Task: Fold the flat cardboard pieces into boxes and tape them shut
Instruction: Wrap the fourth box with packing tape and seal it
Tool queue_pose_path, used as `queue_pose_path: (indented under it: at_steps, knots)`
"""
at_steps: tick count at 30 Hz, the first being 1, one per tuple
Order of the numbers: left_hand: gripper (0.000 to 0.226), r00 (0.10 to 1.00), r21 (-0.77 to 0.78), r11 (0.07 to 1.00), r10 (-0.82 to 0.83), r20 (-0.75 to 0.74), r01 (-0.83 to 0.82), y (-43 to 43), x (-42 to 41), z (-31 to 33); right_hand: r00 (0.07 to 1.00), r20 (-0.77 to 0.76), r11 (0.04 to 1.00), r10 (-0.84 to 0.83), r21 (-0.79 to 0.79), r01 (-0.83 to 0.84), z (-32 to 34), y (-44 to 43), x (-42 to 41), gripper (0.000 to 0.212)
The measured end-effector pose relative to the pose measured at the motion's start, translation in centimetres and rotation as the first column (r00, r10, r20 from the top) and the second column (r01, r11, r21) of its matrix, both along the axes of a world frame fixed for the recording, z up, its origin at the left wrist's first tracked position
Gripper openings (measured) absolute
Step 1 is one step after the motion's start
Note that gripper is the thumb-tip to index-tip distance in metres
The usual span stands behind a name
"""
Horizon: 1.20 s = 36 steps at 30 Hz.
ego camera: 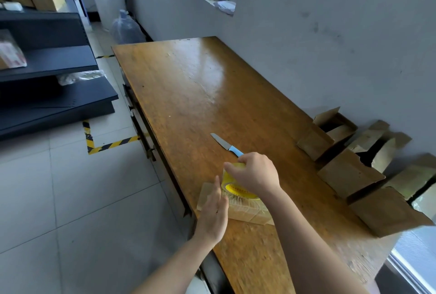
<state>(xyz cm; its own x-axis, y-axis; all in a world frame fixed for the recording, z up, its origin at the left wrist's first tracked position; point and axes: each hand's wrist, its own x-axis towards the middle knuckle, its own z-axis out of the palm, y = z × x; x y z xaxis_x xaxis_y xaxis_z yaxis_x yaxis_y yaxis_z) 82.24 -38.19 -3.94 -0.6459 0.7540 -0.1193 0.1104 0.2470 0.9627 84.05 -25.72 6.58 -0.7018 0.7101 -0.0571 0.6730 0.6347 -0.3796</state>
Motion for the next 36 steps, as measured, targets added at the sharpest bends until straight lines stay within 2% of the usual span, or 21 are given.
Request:
queue_pose_path:
  at_steps: [3, 6, 10, 14, 18, 22, 26, 31, 36]
  knots:
    - [0.073, 0.978, -0.014, 0.998, -0.061, 0.199, 0.065, 0.3, -0.7, 0.3, 1.0, -0.02, 0.999, -0.013, 0.036, 0.014, -0.1, -0.1, 0.2, 0.037]
    - [0.059, 0.902, 0.001, 1.0, 0.025, 0.43, -0.029, 1.0, -1.9, 1.0, 0.999, -0.046, 1.0, -0.015, -0.001, 0.015, -0.2, 0.0, 0.5, 0.04]
    - [0.047, 0.877, 0.031, 0.993, 0.082, 0.474, -0.11, 2.3, -2.6, 2.1, 0.996, -0.088, 1.0, -0.011, -0.025, 0.009, 0.0, 0.0, 0.9, 0.047]
    - [0.035, 0.827, 0.032, 0.983, 0.136, 0.546, -0.183, 2.8, -3.3, 1.9, 0.995, -0.061, 0.994, 0.074, -0.078, -0.078, 0.5, 0.1, 1.6, 0.042]
    - [0.03, 0.874, 0.069, 0.992, 0.055, 0.482, -0.101, 3.2, -3.9, 1.7, 0.989, -0.085, 0.967, 0.124, -0.212, -0.14, 0.9, 0.8, 2.7, 0.036]
    - [0.029, 0.926, 0.079, 0.993, 0.052, 0.374, -0.088, 3.7, -3.6, 1.4, 0.987, -0.145, 0.934, 0.071, -0.339, -0.117, 0.9, 1.9, 4.4, 0.051]
    - [0.025, 0.97, 0.101, 0.993, 0.039, 0.238, -0.065, 3.9, -3.1, 1.2, 0.985, -0.147, 0.937, 0.09, -0.323, -0.134, 1.1, 2.2, 4.8, 0.05]
    - [0.033, 0.997, -0.009, 0.998, 0.059, 0.039, -0.059, 4.0, -3.1, 0.8, 0.995, -0.052, 0.991, 0.083, -0.099, -0.088, 1.8, 4.5, 6.3, 0.053]
    - [0.033, 0.999, -0.025, 0.999, 0.036, -0.021, -0.037, 4.0, -3.2, 0.6, 0.995, -0.041, 0.976, 0.091, -0.196, -0.097, 2.0, 6.0, 6.9, 0.041]
